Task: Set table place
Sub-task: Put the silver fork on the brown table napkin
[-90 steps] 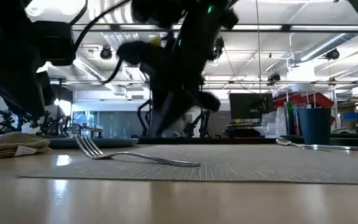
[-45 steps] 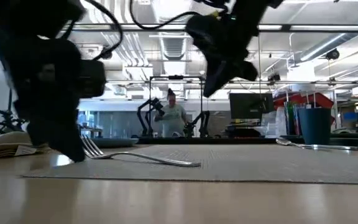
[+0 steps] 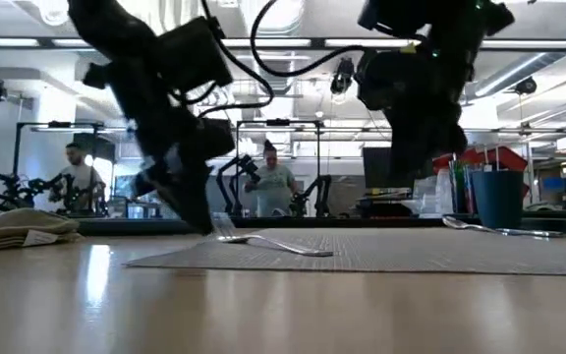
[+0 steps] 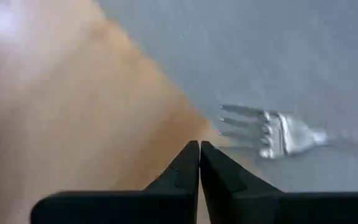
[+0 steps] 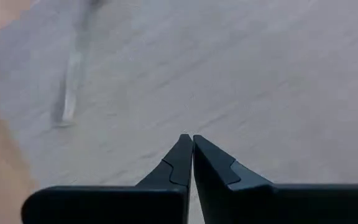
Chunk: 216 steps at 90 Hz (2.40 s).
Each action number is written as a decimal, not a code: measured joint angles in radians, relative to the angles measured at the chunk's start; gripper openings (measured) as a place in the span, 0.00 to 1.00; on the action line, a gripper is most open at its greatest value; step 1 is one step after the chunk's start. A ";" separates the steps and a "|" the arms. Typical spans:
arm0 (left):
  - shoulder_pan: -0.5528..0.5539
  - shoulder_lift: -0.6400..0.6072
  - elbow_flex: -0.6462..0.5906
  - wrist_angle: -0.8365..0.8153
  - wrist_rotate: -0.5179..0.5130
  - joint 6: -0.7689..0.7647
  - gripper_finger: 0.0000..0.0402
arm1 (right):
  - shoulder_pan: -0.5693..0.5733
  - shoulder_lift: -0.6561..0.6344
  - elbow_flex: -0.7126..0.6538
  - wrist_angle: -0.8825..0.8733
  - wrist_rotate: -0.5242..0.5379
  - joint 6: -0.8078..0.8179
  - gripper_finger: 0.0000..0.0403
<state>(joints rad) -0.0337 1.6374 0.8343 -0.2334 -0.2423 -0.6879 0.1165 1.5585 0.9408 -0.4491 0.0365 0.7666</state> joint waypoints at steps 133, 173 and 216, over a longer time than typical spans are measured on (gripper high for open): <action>-0.209 0.341 0.440 -0.156 0.203 -0.114 0.00 | -0.063 0.013 -0.171 0.034 -0.009 -0.052 0.00; -0.214 0.186 0.426 -0.319 0.067 -0.250 0.00 | -0.063 0.007 -0.185 0.041 0.013 -0.027 0.00; -0.128 0.172 0.349 -0.342 0.006 -0.582 0.19 | -0.070 0.007 -0.186 0.043 0.035 -0.032 0.17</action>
<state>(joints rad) -0.1616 1.8091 1.1838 -0.5758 -0.2359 -1.2700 0.0467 1.5650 0.7547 -0.4065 0.0717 0.7349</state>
